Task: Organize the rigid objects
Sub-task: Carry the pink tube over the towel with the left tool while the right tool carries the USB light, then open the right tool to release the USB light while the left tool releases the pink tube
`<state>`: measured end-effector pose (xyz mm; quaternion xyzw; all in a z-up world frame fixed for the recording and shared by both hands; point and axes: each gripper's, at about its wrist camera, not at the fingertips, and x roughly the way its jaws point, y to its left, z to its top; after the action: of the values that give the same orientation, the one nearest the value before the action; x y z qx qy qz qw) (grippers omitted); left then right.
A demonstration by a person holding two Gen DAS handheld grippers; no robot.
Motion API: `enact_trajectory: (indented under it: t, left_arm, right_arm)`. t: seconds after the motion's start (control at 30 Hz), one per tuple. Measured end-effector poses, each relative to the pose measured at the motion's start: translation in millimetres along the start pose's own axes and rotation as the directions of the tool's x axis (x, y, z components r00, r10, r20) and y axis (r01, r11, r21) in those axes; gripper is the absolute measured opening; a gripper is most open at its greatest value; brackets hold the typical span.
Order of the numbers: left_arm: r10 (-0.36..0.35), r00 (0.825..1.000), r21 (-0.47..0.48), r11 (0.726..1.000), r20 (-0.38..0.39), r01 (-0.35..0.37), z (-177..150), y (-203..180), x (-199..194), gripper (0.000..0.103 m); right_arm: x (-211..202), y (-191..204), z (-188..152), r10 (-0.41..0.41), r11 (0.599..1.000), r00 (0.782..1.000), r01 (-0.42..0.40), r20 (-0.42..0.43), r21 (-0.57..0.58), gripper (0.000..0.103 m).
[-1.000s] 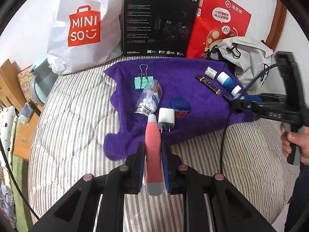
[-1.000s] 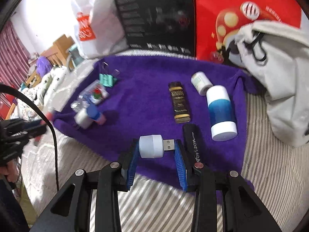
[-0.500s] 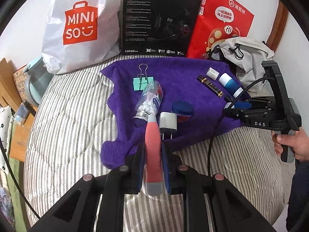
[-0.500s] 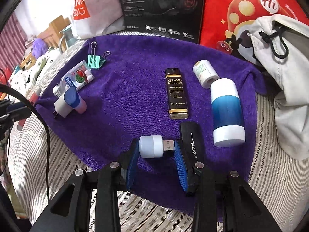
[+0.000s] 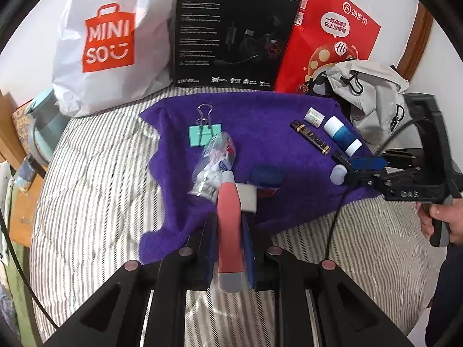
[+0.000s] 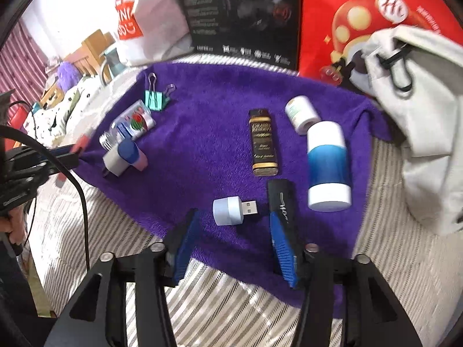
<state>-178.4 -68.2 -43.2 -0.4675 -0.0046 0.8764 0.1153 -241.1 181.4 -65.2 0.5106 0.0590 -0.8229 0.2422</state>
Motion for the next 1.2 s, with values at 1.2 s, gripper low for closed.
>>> enact_trajectory:
  t: [1.2]
  left_arm:
    - [0.085, 0.99, 0.156, 0.986, -0.115, -0.066, 95.8, -53.1, 132.1, 0.017]
  right_arm:
    - [-19.2, -34.1, -22.4, 0.051, 0.996, 0.999, -0.053, 0.019, 0.068, 0.06]
